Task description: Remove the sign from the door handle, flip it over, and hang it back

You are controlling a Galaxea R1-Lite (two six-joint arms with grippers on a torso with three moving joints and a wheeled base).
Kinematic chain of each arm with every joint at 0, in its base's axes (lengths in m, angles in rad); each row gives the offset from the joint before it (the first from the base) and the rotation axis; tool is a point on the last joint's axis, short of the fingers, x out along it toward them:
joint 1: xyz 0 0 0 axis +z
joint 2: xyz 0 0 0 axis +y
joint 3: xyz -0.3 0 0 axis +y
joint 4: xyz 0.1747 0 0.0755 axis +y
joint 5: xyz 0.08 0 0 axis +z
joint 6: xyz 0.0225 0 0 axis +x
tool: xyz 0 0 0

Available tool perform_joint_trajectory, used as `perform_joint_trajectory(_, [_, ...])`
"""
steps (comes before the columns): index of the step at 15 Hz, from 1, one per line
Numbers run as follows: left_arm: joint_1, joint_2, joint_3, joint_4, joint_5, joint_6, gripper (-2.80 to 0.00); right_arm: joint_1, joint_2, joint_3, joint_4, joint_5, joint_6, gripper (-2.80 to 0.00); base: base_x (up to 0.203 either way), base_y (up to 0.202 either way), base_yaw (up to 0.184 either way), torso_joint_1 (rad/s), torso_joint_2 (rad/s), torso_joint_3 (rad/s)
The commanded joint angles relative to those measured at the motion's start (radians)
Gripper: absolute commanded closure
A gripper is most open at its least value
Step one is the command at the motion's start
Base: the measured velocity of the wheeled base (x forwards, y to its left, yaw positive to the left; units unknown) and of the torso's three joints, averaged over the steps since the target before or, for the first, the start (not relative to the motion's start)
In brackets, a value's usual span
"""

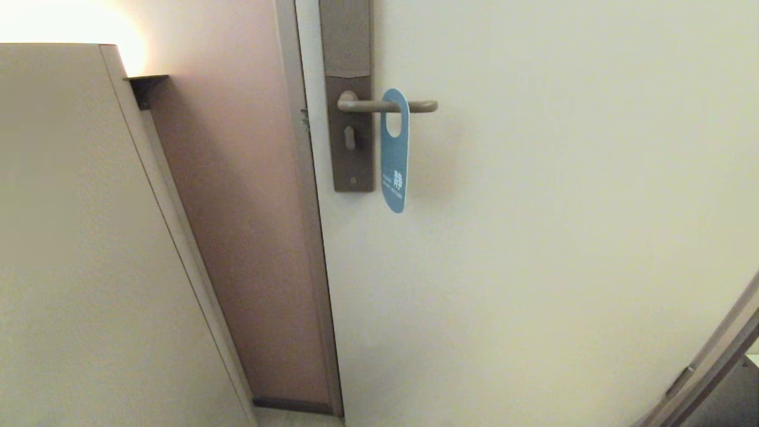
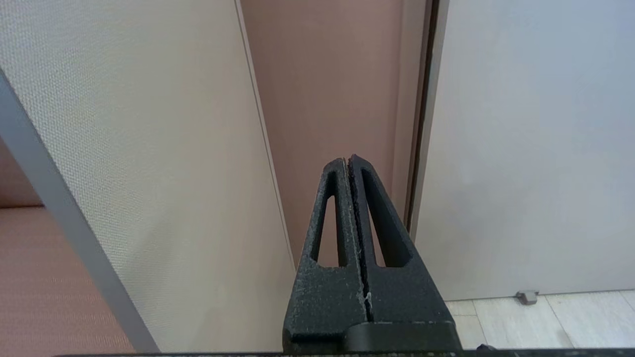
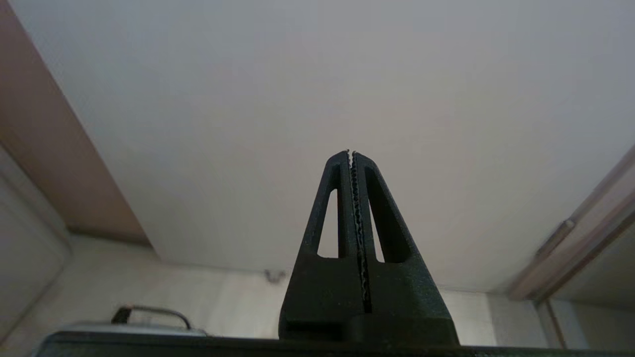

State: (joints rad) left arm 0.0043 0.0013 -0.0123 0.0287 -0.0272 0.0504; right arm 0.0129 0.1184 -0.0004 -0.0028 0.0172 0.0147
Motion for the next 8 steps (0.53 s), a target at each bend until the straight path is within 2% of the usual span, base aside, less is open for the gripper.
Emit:
perform_joint_trajectory(1, [0.000,0.001,0.000,0.000,0.000,0.000,0.00,-0.004,-0.065,0.000,0.001,0.000,-0.008,0.00,0.000,0.000,0.000,0.000,0.00,0.000])
perform_joint_trajectory(8, [0.000,0.000,0.000,0.000,0.000,0.000,0.00,-0.004,-0.118,0.000,0.001,-0.003,-0.001,0.00,0.000,0.000,0.000,0.000,0.00,0.000])
